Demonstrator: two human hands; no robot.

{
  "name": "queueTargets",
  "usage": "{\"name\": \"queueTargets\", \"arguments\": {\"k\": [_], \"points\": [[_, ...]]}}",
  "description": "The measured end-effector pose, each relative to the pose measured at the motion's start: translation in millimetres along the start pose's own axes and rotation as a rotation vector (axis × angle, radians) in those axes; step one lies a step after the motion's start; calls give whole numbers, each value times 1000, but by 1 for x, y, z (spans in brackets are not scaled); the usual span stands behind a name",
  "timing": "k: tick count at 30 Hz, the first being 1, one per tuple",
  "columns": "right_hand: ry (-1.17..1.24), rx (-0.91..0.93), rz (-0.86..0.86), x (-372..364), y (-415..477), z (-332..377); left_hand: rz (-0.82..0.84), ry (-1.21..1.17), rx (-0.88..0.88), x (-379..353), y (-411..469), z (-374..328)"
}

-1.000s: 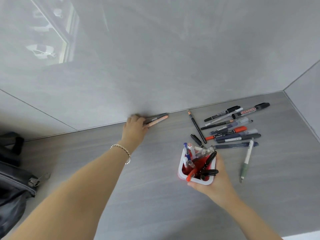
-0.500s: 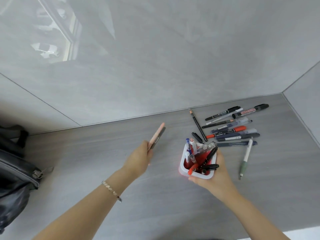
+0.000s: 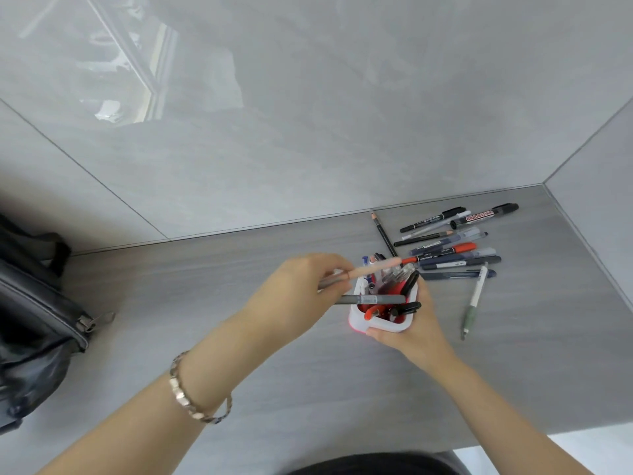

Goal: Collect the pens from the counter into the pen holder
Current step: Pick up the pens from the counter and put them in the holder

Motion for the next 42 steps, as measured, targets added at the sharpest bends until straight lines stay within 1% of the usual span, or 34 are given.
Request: {"name": "queueTargets", "arguments": {"k": [3, 6, 9, 11, 13, 16, 18, 19, 21, 22, 23, 24, 26, 30, 32, 34, 36, 38, 40, 42], "points": [[22, 31, -55, 2, 2, 10, 16, 81, 11, -9, 9, -7], [19, 6, -28, 2, 0, 5, -89, 228, -33, 6, 9, -21], [-45, -70, -18, 4, -3, -6, -224, 198, -85, 27, 3, -28], [-65, -81, -23, 7, -2, -12, -257, 150, -74, 33, 1, -25], [-81, -60, -26, 7, -3, -13, -220, 133, -26, 29, 2, -15], [-114, -32, -21, 3, -1, -6, -132, 198, 50, 14, 2, -2], [-153, 62, 62, -5, -1, 3, -41, 289, 77, -4, 4, 3], [-204, 128, 76, -8, -1, 11, 10, 331, 73, -15, 7, 4], [-169, 105, 92, -8, -2, 11, 69, 326, 60, -32, 15, 5], [-52, 26, 75, -7, -2, 4, 69, 286, 56, -36, 20, 4], [-44, 4, -13, 1, -1, 1, 40, 227, 49, -36, 26, 3], [2, -15, -29, 2, 0, 1, -13, 153, 45, -34, 31, 1], [-41, -5, -65, 4, 2, -2, -141, 25, 53, -27, 36, -2], [26, -5, -78, 8, 2, -2, -395, -154, 40, -28, 21, -3], [39, -10, -70, 9, 1, -3, -466, -257, 3, -36, 11, 0], [22, -49, -68, 9, 3, -9, -449, -334, -31, -49, 9, 2], [14, -71, -64, 9, 4, -14, -356, -428, -58, -65, 11, 1], [37, -58, -69, 9, 3, -12, -278, -436, -144, -80, 13, -3], [22, -47, -89, 10, 4, -11, -239, -235, -252, -89, 18, -9], [16, -34, -98, 11, 5, -12, -177, -57, -275, -92, 30, -12]]}}
Point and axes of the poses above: each hand's wrist, its own y-axis towards the middle knuckle, its own x-axis out of the back of the hand, z = x × y, the point moved 9 cm from there along y, towards the middle knuckle, and after that the axes turned 5 degrees about y, right-handed, at the moved point
